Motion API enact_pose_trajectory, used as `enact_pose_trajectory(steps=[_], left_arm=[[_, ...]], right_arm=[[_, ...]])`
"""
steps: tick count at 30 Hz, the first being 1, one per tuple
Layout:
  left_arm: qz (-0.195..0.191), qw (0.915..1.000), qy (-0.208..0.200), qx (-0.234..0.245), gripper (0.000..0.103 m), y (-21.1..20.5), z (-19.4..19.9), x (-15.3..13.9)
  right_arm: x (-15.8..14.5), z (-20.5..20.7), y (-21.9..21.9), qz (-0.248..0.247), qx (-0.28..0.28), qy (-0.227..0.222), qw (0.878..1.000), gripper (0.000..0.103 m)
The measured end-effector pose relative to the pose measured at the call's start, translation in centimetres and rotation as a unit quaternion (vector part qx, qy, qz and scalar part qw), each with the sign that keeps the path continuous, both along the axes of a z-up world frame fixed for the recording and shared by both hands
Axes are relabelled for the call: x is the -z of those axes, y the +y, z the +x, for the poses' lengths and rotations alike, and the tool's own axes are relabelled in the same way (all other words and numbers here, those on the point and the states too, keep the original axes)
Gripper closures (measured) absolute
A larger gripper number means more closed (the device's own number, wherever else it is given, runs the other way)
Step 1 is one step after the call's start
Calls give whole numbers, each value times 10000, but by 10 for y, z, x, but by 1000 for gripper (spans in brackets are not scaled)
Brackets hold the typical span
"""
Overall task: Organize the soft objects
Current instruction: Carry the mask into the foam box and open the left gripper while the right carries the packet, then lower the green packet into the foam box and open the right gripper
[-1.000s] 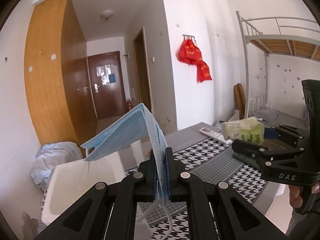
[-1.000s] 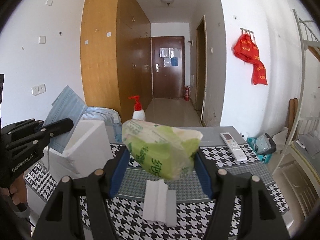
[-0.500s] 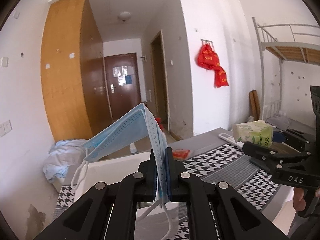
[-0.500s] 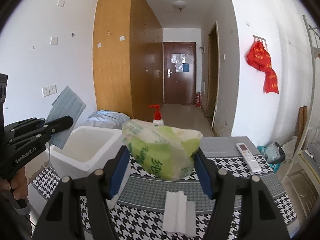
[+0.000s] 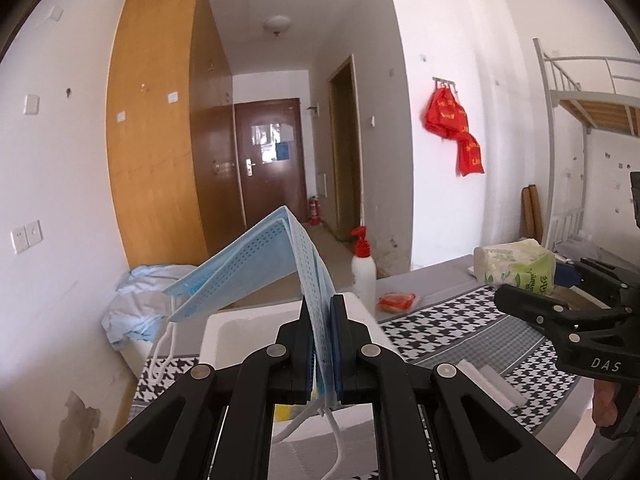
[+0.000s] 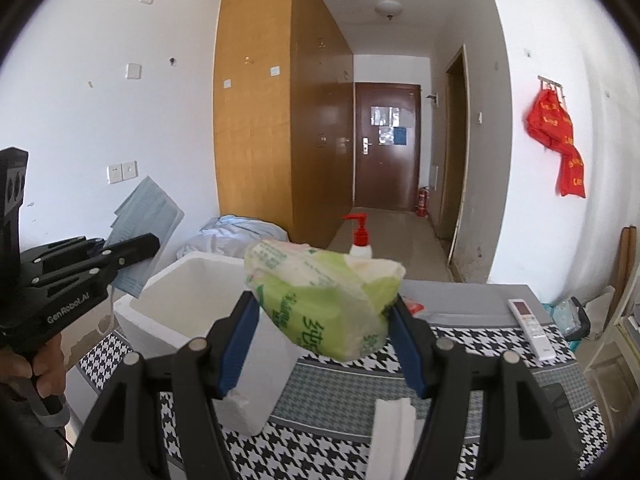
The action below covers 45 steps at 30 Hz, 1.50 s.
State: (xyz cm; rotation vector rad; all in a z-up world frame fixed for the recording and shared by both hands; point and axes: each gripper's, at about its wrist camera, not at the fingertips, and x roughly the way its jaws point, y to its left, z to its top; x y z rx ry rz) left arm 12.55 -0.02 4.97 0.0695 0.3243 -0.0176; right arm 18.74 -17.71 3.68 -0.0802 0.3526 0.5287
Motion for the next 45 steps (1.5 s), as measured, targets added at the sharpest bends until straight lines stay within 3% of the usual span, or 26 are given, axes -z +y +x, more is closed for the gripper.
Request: enact_pose_trajectory(steps=[18, 19, 21, 23, 27, 32, 34, 45], left_arm=[[-166, 9987, 475, -50, 95, 24, 26, 18], [-160, 9983, 551, -33, 91, 25, 29, 20], [-155, 9979, 631, -58, 73, 28, 33, 23], [-206, 9979, 605, -45, 36, 33, 32, 24], [-239, 9984, 510, -28, 32, 39, 28, 21], [-290, 9989, 328, -184, 10, 48, 19, 17], [-288, 9990, 223, -263, 6, 53, 14, 14], [-264, 9973, -10, -680, 1, 78, -7, 10]], right_arm=[[4, 7, 24, -140, -178, 81, 9997, 35], [3, 8, 27, -159, -167, 87, 9997, 35], [4, 8, 29, -180, -160, 92, 9997, 35], [4, 9, 30, -189, -157, 92, 9997, 35], [5, 11, 36, -228, -173, 112, 9995, 35], [5, 14, 41, -268, -241, 119, 9993, 35], [6, 14, 44, -281, -264, 127, 9992, 35], [5, 16, 69, -362, -529, 122, 9979, 35]])
